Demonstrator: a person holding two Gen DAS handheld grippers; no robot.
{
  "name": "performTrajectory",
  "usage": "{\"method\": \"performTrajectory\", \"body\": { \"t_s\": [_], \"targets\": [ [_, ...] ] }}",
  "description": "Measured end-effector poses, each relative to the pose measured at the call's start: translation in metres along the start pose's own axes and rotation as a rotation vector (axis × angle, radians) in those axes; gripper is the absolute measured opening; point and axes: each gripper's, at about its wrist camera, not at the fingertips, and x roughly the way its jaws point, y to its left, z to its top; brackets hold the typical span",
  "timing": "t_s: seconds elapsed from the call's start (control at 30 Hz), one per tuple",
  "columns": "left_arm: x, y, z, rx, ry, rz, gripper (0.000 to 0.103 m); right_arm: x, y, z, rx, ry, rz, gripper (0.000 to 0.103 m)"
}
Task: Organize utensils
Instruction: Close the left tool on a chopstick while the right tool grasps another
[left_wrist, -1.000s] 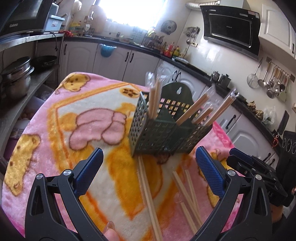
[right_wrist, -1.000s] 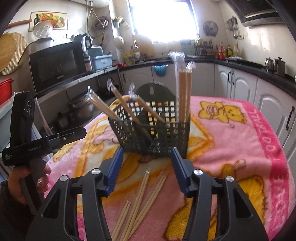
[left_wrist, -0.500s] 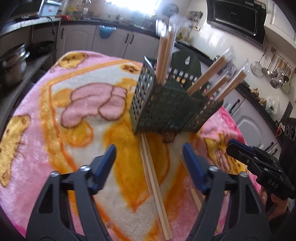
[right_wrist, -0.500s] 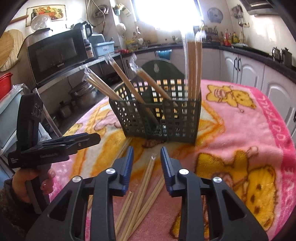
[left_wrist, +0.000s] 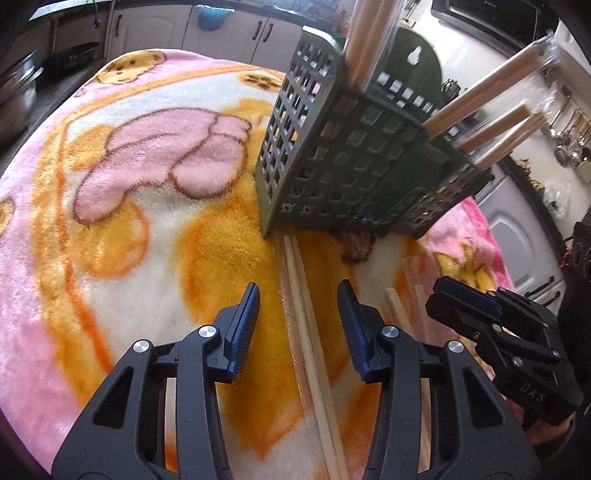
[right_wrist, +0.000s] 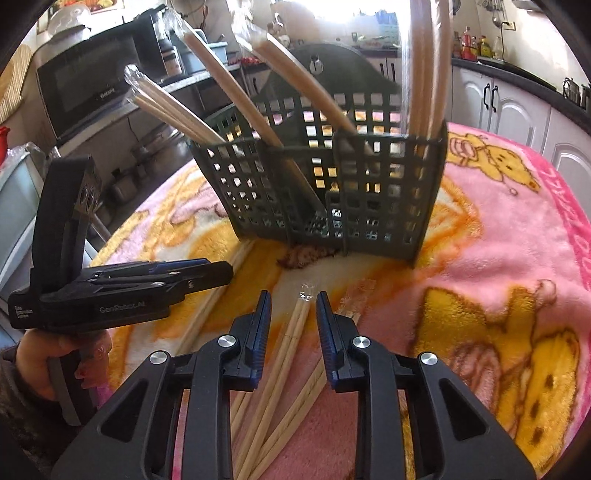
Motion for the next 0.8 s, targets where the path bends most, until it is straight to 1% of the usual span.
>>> {"method": "performTrajectory", "body": {
  "t_s": [0.1, 0.17, 0.2, 0.33, 0.43, 0.53, 0.57, 0.6, 0.63, 0.67, 0.8],
  "targets": [
    [0.005, -0.001, 0.001, 0.015, 0.003, 0.029, 0.032, 0.011, 0.000, 0.001, 0.001, 0.024, -0.003, 0.024],
    [0.007, -0.002, 0.002, 0.029, 0.003, 0.050, 0.024, 0.018, -0.001, 0.002, 0.001, 0.041, -0.007, 0.024],
    [0.008, -0.001, 0.002, 0.035, 0.002, 0.058, 0.023, 0.022, -0.001, 0.003, 0.000, 0.049, -0.009, 0.024],
    [0.007, 0.005, 0.002, 0.030, 0.000, 0.047, 0.016, 0.036, 0.000, 0.006, -0.001, 0.079, -0.036, 0.025],
    [0.005, 0.013, 0.003, 0.006, 0.000, 0.025, 0.012, 0.046, -0.001, 0.009, 0.013, 0.103, -0.057, 0.025],
    [0.004, 0.018, 0.002, -0.012, 0.002, 0.007, 0.011, 0.053, 0.000, 0.012, 0.023, 0.110, -0.066, 0.025],
    [0.003, 0.018, 0.002, -0.012, 0.003, 0.004, 0.011, 0.054, 0.001, 0.012, 0.020, 0.110, -0.071, 0.023],
    [0.003, 0.019, 0.001, -0.012, 0.005, 0.002, 0.011, 0.055, 0.001, 0.013, 0.016, 0.110, -0.073, 0.018],
    [0.002, 0.019, 0.000, -0.012, 0.006, 0.004, 0.008, 0.055, 0.002, 0.014, 0.009, 0.106, -0.076, 0.016],
    [0.001, 0.019, 0.000, -0.013, 0.007, 0.004, 0.007, 0.055, 0.002, 0.014, 0.008, 0.104, -0.074, 0.011],
    [-0.005, 0.028, -0.002, -0.047, 0.016, -0.028, 0.005, 0.046, 0.006, 0.015, 0.009, 0.073, -0.032, 0.011]
  ]
}}
